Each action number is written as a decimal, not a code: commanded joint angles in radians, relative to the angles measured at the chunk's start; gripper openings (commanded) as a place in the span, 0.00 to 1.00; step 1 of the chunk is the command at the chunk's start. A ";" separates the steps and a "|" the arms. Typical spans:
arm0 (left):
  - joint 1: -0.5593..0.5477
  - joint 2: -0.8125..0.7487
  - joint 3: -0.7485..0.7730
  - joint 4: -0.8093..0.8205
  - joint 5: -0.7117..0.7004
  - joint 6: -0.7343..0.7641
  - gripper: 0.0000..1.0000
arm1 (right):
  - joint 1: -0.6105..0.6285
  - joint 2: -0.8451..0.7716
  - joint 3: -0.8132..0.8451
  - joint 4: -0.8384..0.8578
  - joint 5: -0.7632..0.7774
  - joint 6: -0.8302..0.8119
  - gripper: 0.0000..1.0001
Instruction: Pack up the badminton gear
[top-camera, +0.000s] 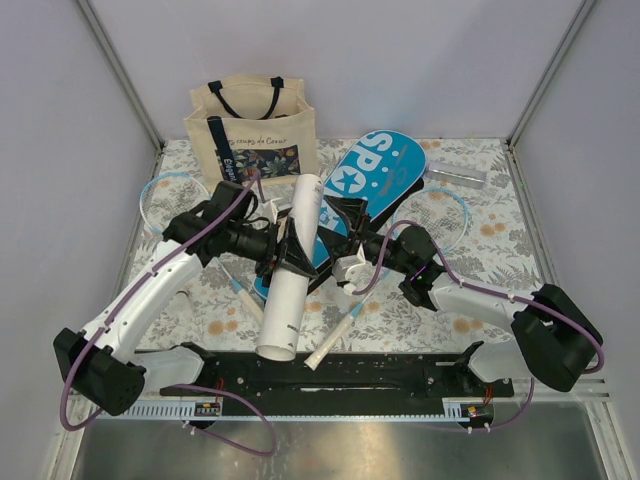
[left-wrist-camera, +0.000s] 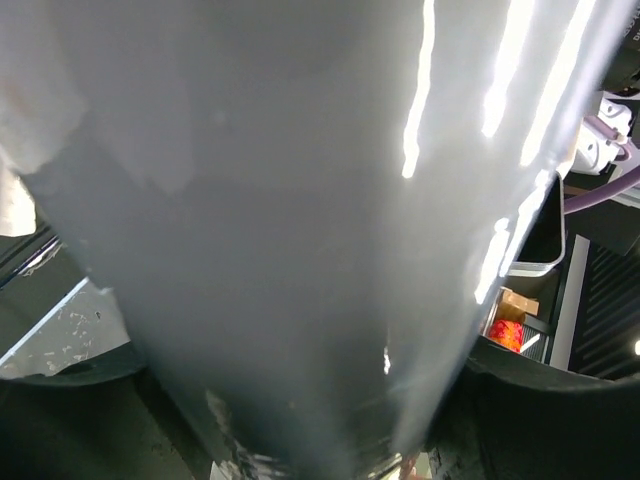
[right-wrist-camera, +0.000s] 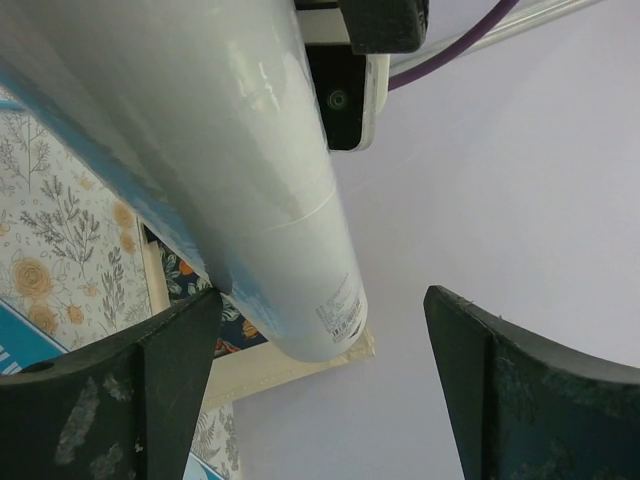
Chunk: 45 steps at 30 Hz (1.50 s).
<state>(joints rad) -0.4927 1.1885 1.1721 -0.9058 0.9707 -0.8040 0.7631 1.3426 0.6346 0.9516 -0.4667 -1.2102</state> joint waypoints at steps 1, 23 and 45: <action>-0.018 0.010 0.046 0.036 0.108 0.034 0.51 | 0.008 -0.005 0.037 -0.003 -0.093 -0.054 0.92; -0.056 0.031 0.069 0.036 0.131 0.043 0.56 | 0.038 0.058 0.122 -0.039 -0.144 -0.094 0.72; -0.007 0.122 0.258 -0.208 -0.114 0.209 0.99 | 0.013 0.098 -0.042 0.234 0.056 0.202 0.36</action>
<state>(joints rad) -0.5236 1.3113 1.3552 -1.0409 0.9657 -0.6662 0.7879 1.4342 0.6083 1.0229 -0.4610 -1.0927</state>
